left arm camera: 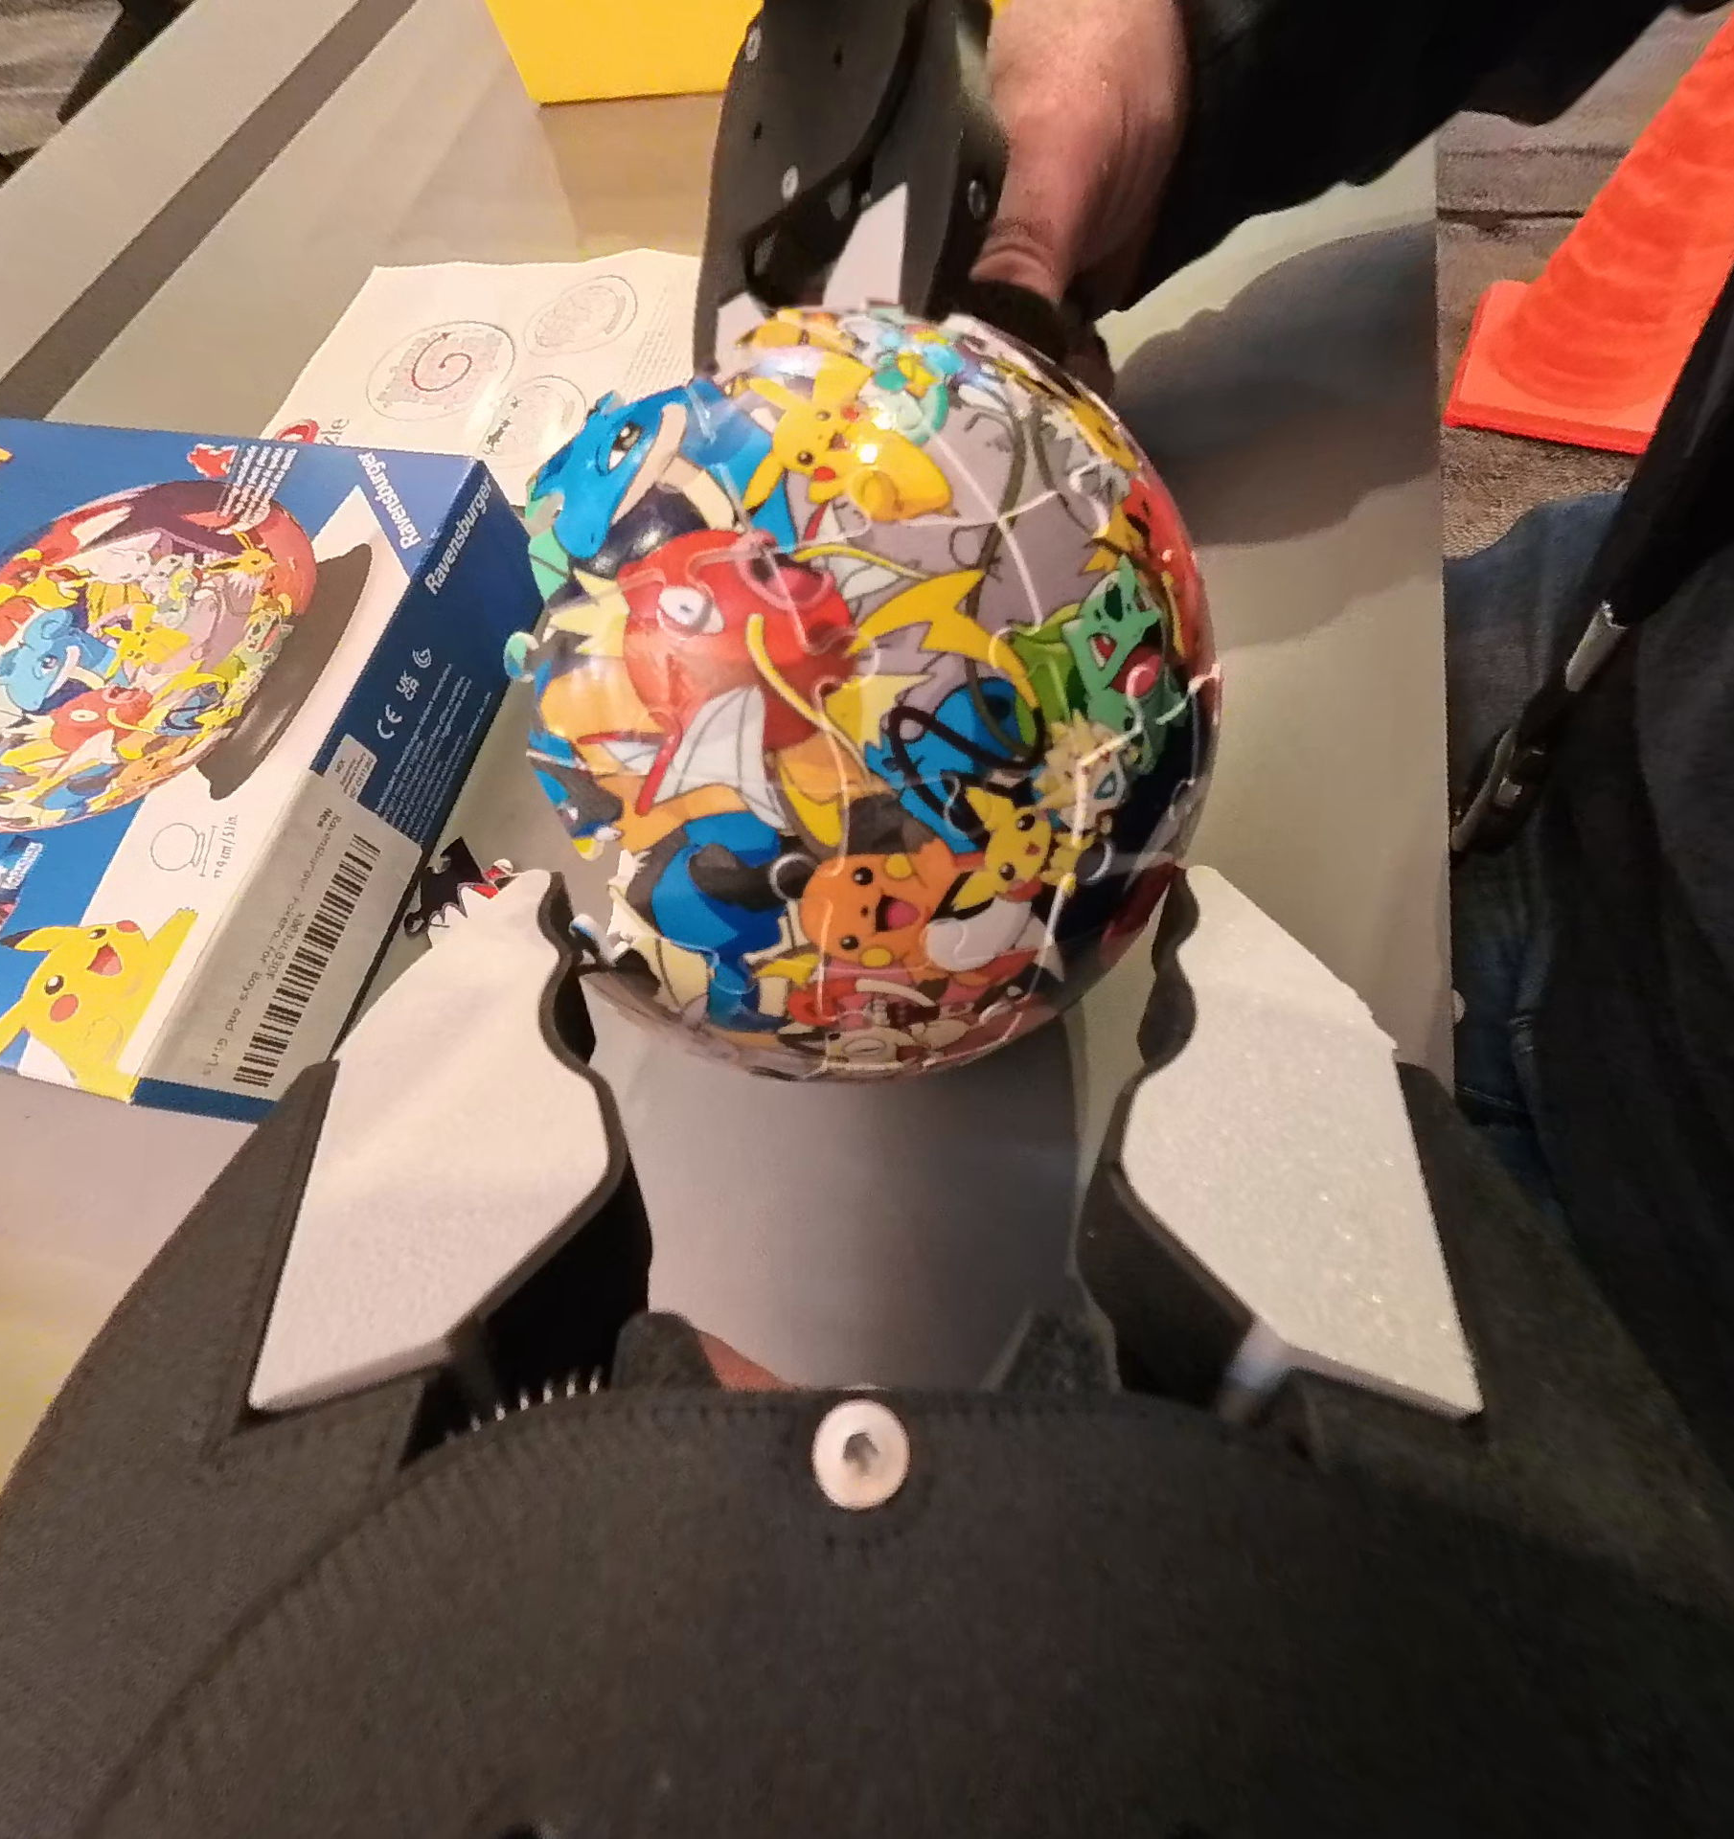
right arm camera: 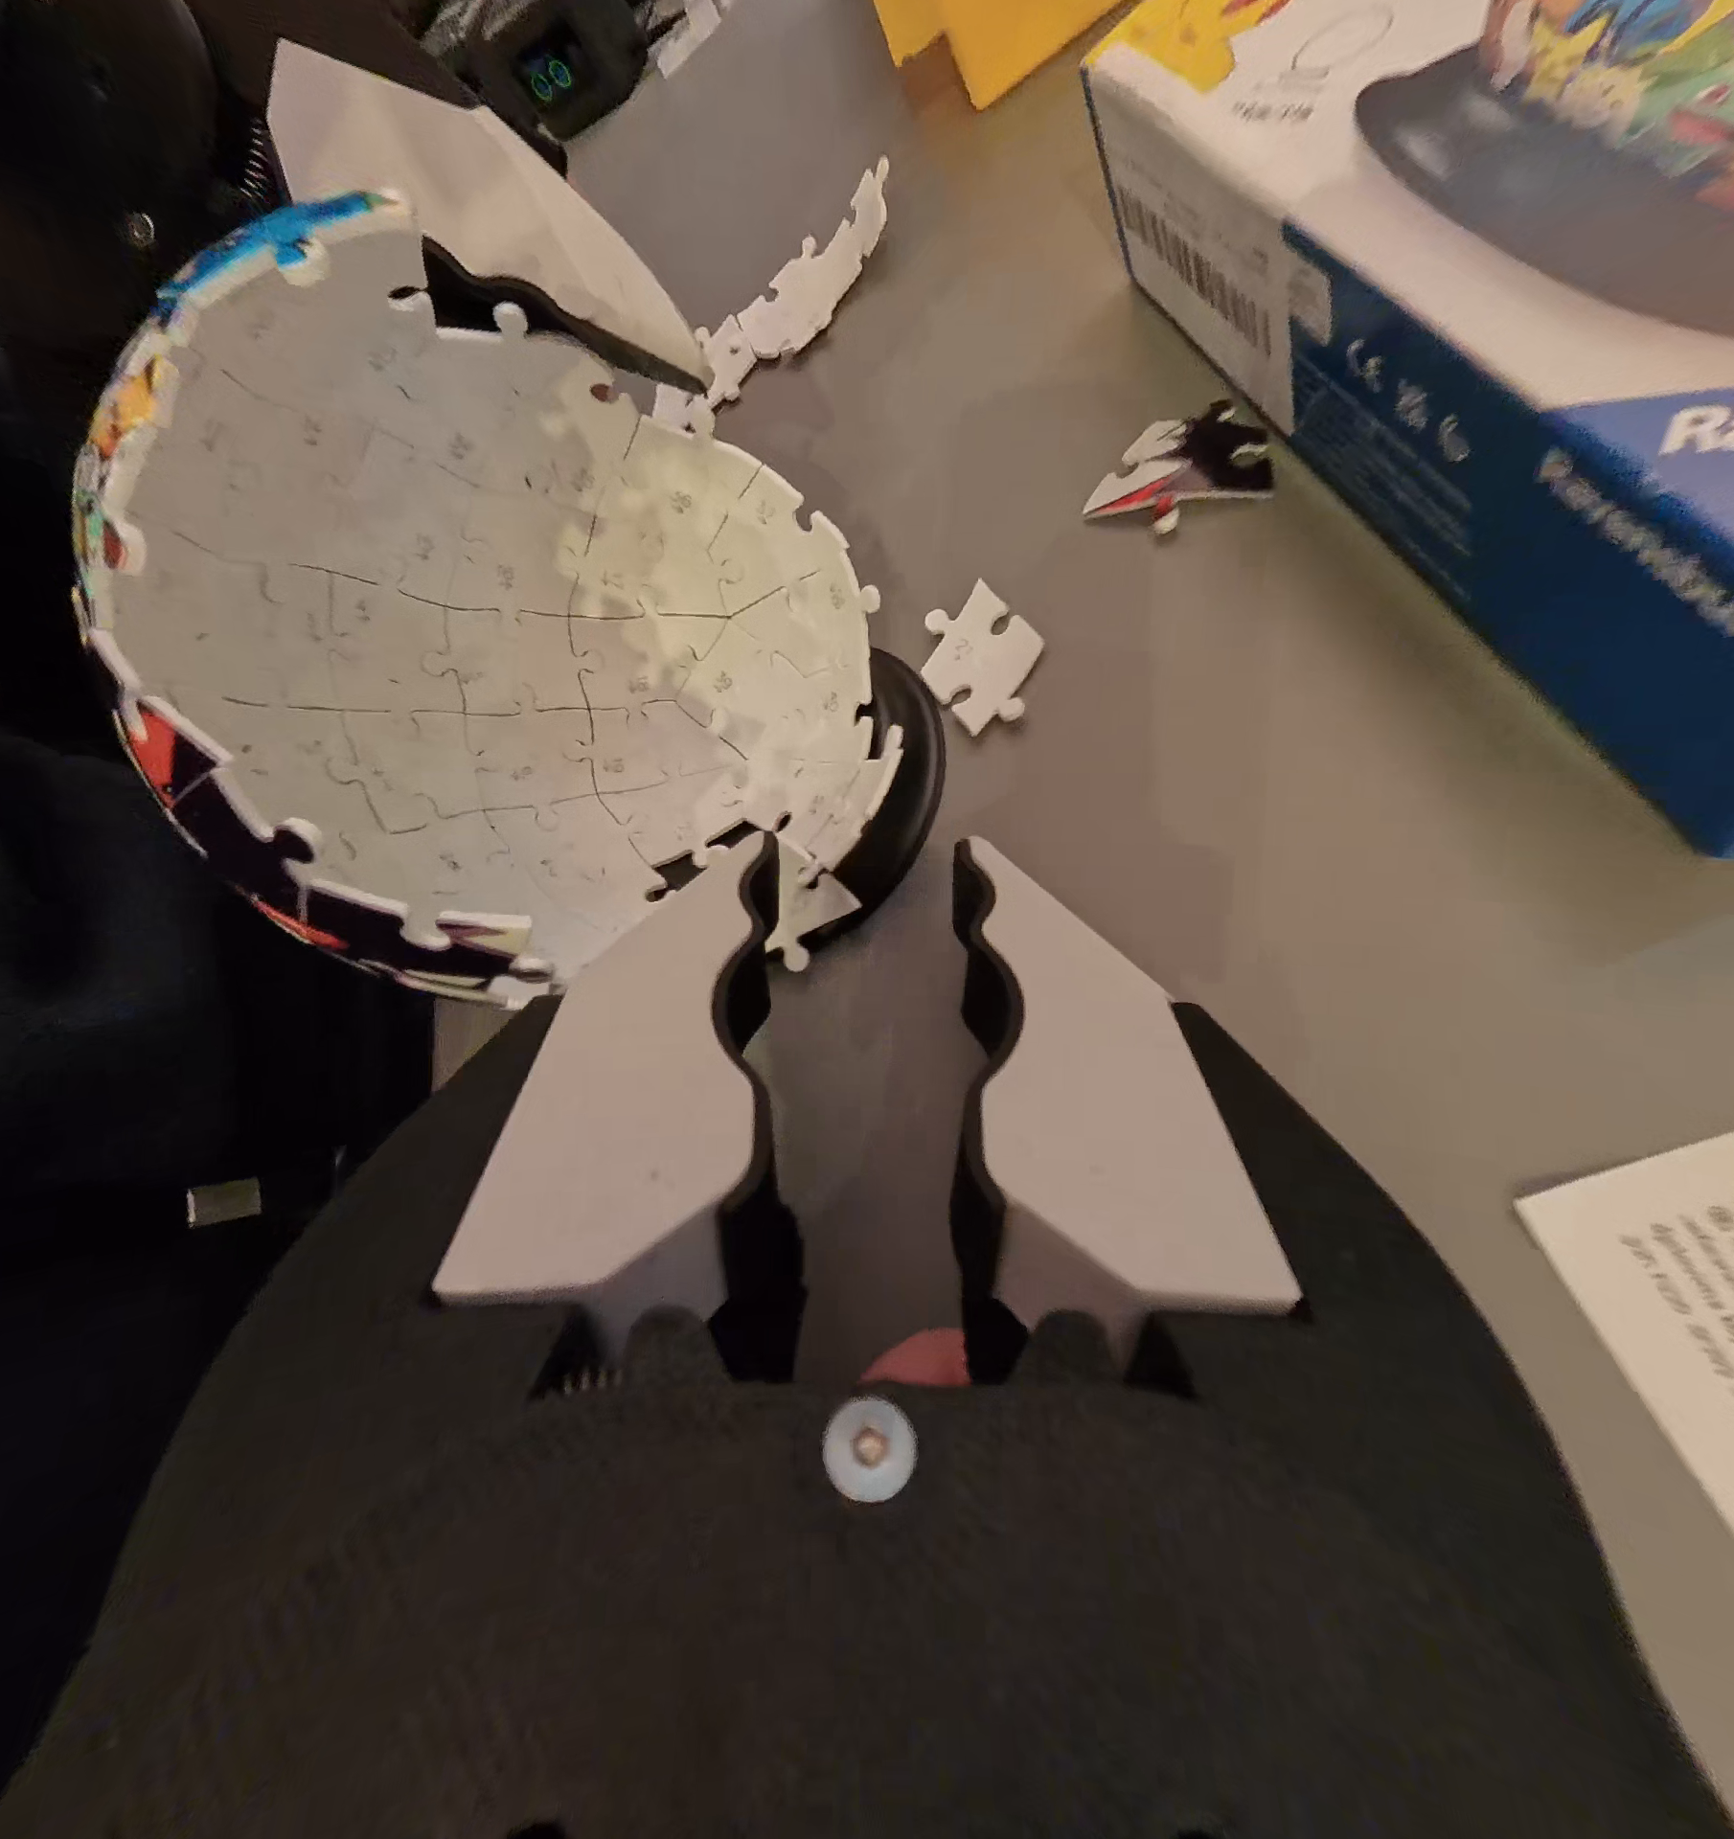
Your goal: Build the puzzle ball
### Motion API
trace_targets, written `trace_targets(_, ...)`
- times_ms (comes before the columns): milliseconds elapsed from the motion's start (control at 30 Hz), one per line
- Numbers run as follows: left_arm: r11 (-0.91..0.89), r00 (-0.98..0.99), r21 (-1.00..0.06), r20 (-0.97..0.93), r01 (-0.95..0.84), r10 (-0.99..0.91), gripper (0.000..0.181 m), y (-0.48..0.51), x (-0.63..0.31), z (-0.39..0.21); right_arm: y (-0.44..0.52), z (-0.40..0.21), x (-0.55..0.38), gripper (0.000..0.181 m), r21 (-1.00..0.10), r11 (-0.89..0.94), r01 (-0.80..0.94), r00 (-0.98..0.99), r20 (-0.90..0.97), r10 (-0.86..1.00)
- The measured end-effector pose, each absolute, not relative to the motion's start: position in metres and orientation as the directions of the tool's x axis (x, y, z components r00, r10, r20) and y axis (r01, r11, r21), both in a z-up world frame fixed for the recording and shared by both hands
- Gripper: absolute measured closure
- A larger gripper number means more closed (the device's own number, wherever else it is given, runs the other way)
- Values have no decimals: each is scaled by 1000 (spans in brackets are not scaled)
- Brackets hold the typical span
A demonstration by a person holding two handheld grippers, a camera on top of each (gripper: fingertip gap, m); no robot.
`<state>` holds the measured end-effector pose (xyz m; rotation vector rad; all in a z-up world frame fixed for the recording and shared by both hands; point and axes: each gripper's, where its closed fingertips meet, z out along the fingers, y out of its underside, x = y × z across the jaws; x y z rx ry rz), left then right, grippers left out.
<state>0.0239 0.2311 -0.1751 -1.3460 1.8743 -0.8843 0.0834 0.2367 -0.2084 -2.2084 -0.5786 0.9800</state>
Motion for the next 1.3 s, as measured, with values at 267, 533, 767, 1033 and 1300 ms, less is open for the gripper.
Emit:
trace_targets(267, 242, -253, -827, -126, -507, -959, 74, 231, 24, -173, 244, -208, 82, 126, -793, -513, 327, 544, -286, 789)
trace_targets(533, 242, -253, -826, -125, -510, -959, 74, 231, 23, -174, 248, -217, 82, 125, -773, -475, 421, 504, -236, 831)
trace_targets(767, 243, -256, -827, -125, -506, -959, 74, 230, 23, -173, 247, -222, 79, 126, -757, -450, 473, 508, -183, 842)
trace_targets(1033, 248, -257, -826, -130, -506, -958, 74, 229, 22, -173, 248, -225, 77, 127, -747, -464, 476, 525, -182, 832)
trace_targets(1300, 246, -259, -828, -126, -504, -957, 77, 229, 22, -172, 248, -224, 82, 132, -744, -518, 423, 582, -215, 784)
